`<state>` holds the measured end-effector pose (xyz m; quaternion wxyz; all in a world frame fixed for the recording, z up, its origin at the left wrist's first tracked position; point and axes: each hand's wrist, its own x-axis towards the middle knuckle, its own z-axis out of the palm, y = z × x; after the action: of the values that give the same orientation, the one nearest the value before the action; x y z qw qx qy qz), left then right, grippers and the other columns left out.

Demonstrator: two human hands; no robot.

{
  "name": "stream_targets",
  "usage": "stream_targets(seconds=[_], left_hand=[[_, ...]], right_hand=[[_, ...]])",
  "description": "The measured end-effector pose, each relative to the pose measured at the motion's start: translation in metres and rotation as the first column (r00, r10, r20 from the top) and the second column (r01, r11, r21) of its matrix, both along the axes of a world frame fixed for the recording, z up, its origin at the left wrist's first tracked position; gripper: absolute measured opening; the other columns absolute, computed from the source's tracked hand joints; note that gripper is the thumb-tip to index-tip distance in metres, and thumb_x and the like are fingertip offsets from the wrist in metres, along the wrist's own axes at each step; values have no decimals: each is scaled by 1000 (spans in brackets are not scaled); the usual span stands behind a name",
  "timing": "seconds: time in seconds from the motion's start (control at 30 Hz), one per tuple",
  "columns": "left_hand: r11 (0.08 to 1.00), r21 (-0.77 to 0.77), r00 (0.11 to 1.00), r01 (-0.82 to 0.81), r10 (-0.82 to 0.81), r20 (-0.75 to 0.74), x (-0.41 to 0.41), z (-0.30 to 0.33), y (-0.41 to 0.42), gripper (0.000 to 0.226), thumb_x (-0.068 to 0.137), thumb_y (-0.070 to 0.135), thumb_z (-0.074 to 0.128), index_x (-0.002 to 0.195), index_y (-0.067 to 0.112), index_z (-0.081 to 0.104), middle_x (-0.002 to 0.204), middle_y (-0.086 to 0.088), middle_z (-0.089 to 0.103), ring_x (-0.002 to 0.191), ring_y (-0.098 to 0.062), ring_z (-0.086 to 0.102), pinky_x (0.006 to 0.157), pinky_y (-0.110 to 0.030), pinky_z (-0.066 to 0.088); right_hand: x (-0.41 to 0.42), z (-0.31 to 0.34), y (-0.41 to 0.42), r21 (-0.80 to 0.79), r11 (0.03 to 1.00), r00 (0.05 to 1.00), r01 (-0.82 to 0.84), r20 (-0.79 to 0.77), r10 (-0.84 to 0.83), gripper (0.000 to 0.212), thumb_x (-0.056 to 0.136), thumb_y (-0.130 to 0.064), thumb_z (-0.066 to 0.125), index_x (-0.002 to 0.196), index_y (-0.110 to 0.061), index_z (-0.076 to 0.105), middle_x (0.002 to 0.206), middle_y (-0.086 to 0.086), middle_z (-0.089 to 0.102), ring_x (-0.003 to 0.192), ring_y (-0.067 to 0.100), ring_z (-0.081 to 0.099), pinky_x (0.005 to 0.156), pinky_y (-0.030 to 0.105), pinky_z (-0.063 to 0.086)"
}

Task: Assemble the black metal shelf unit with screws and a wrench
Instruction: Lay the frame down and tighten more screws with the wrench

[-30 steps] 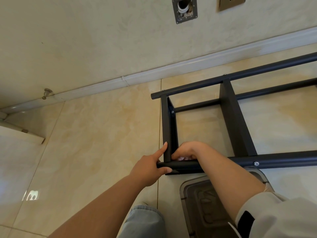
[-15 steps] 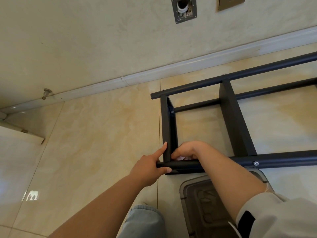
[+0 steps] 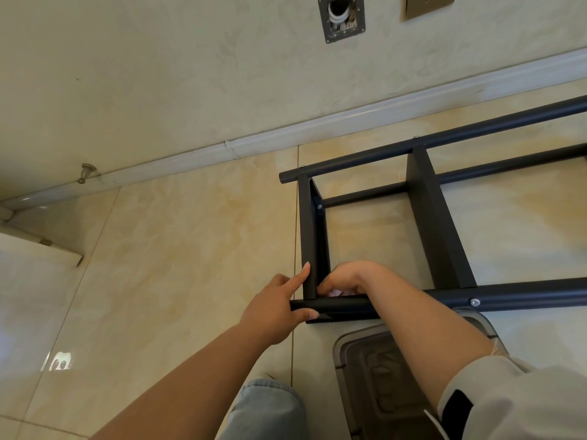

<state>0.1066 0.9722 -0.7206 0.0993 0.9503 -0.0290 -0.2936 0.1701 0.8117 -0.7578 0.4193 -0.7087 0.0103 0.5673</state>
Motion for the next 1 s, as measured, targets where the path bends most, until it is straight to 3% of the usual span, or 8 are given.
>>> stream_targets(seconds=[0.07,0.13,0.27,0.4,0.57,0.73,0.87,1.0], left_hand=[[992,99,994,76,-83,69,-1,1,0,82,85,57,56,146,48,3,154,9,8,137,-17,24,107,-33,36],[964,216,978,156,-182,104,-1,2,-1,81,85,62,50,147,46,1,157,12,-13,144,-19,4,112,-37,29],[911,323,952,255,-296,83,0,4,-2,80,88,65,41,149,39,-5,155,13,-23,144,-17,-17,117,-43,11],[897,336,946,288,-321,48,2,6,-3,79,90,63,38,149,35,-7,155,16,-18,144,-15,-15,118,-45,4],[901,337,950,274,-308,50,1,7,-3,79,90,62,39,149,35,-6,156,16,-16,145,-14,-9,117,-44,4],[905,329,951,269,-303,57,1,7,-4,79,90,61,40,150,34,-5,157,16,-13,146,-15,-5,117,-45,6],[908,327,953,263,-297,57,1,7,-4,80,90,61,41,150,35,-5,157,15,-13,146,-15,-3,118,-45,6],[907,327,954,264,-296,50,1,7,-5,80,90,61,41,150,34,-5,157,15,-13,146,-16,-2,118,-45,6]], right_hand=[[0,1,1,-4,1000,1000,-24,6,24,30,95,-27,52,68,-15,58,48,-6,57,49,6,52,61,21,42],[0,0,1,9,1000,1000,-16,-9,16,28,95,-27,52,71,-15,60,52,-5,59,52,7,55,64,22,44],[0,-4,1,28,999,999,37,-24,-37,16,94,-25,53,89,-13,64,69,0,62,65,12,58,72,26,47],[0,-3,2,8,1000,1000,-1,-26,1,26,94,-26,54,71,-14,60,53,-3,57,53,8,53,62,21,45],[1,-4,0,54,997,997,56,-62,-52,16,95,-23,53,88,-13,63,69,0,65,64,11,60,73,26,49],[1,-3,0,25,1000,1000,-1,-29,2,27,96,-26,51,74,-13,61,54,-4,61,52,6,55,60,20,45],[1,-6,1,38,999,997,39,-64,-36,19,95,-24,52,87,-10,62,67,0,61,61,11,58,68,23,48],[1,-6,2,14,1000,1000,-4,-26,5,30,94,-28,53,68,-15,60,48,-6,59,53,8,55,65,22,46]])
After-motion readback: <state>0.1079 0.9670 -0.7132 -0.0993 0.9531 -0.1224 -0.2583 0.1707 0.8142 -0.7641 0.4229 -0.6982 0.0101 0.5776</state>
